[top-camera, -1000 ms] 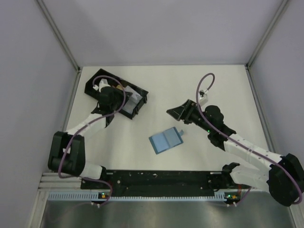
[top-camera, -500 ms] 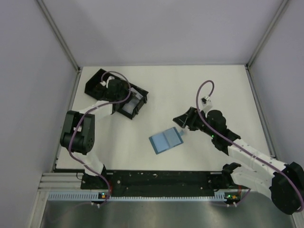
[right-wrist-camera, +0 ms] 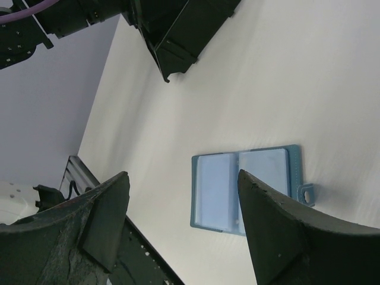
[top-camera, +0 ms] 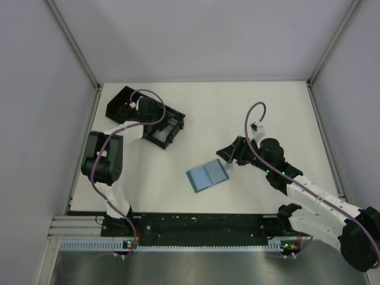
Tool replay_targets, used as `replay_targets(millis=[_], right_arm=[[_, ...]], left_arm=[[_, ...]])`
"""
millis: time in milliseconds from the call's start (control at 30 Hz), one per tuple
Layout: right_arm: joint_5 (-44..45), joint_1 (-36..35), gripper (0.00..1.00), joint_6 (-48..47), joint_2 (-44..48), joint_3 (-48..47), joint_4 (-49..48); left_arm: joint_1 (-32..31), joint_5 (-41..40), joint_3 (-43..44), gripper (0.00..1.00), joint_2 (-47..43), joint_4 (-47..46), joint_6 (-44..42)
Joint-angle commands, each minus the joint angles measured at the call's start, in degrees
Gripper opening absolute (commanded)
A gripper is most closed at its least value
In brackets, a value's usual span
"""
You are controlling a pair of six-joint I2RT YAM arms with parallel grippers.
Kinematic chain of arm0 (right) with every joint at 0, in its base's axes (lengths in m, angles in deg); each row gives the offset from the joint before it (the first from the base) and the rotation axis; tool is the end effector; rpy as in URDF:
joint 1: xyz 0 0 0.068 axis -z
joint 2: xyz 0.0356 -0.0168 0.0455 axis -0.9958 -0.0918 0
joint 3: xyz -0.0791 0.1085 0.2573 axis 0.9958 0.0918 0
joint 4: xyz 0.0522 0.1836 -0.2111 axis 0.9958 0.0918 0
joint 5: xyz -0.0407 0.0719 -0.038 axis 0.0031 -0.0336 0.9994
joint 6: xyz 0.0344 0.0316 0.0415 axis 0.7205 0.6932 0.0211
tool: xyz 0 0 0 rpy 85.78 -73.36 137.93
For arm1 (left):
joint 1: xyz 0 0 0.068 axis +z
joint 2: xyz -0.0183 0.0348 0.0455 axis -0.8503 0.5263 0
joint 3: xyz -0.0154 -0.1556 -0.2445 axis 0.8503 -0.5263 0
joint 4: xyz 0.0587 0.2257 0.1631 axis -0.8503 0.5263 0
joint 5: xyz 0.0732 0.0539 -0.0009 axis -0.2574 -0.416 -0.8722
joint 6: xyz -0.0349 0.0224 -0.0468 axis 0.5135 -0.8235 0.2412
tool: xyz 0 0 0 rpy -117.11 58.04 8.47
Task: Take the credit cards out of the card holder
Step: Place the credit card in the storage box, then remove the credit card from the card holder.
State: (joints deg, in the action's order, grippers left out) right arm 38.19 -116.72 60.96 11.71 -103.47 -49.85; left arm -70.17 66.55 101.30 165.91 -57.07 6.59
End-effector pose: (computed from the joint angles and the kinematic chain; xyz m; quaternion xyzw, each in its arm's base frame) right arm 0.1951 0.1346 0.2358 0.0076 0.8009 0.4327 0.4139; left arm 0.4262 -0.0951 0.1807 -0.3539 0.8202 -0.3057 0.3295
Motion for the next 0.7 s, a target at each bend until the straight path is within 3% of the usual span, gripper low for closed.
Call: replay_targets(millis=[0,233,433,667], right_arm=[[-0.72,0.70,0.73,-1.72,2.21,-1.14,0.41],[-0.10,0.61,0.73,-5.66,2.03,-3.86,6.30],[-3.96,0.52,0.72,-12.52,-3.67,-8.60,13.50],[-4.42,-1.49,0.66,-18.85,-12.90,-14.14,19.04]], left_arm=[[0.41,0.07,-0.21,0.60,-4.08,1.15,-0.74],[0.41,-3.79,-3.99,0.75,-12.25,5.79,-5.21],[-1.69,-5.56,-10.31,0.73,-24.37,9.24,-11.27],[-18.28,-9.08,-18.13,0.70,-39.41,12.32,-19.02]])
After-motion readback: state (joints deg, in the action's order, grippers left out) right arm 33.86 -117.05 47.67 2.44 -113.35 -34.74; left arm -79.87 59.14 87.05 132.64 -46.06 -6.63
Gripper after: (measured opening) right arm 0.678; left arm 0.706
